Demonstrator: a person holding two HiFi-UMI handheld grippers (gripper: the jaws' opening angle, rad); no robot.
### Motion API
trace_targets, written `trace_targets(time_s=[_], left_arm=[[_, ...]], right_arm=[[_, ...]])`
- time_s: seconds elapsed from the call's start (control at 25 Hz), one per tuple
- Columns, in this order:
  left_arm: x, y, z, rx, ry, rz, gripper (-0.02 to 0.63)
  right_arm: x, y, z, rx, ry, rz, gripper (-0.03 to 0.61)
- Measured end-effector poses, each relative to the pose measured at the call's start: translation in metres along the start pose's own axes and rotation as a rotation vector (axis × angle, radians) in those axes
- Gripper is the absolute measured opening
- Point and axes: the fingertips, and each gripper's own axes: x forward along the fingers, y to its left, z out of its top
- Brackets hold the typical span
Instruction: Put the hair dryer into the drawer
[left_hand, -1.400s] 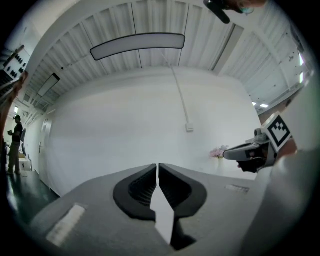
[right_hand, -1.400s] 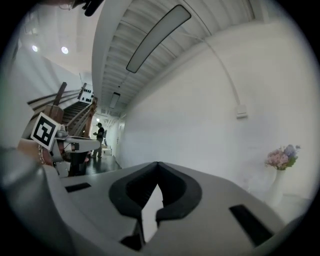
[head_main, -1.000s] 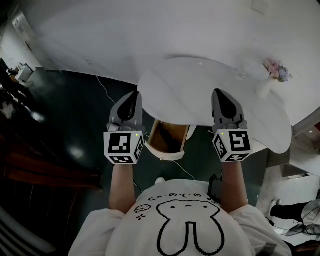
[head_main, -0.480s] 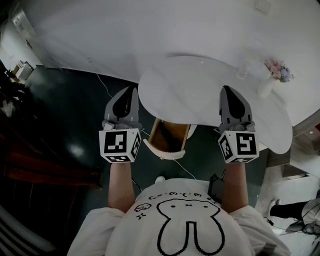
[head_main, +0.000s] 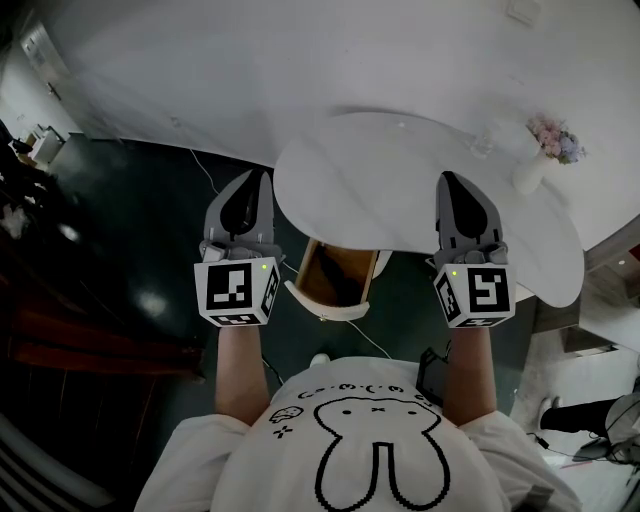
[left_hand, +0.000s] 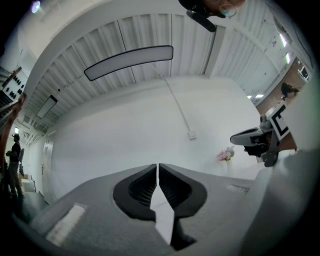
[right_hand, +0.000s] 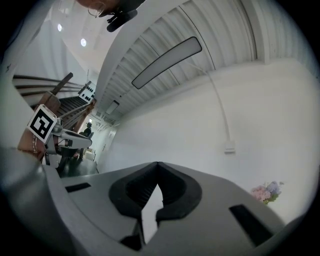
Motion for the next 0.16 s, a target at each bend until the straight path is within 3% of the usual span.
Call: trace_targets(time_s=[0.16], left_arm=[[0.0012,0.0011,0.0023,0.000,-0.009,0.002,0.025]], right_arm=[[-0.0001,-0.0017,-0.0008,-0.006,0.001,-0.004,-0.002]])
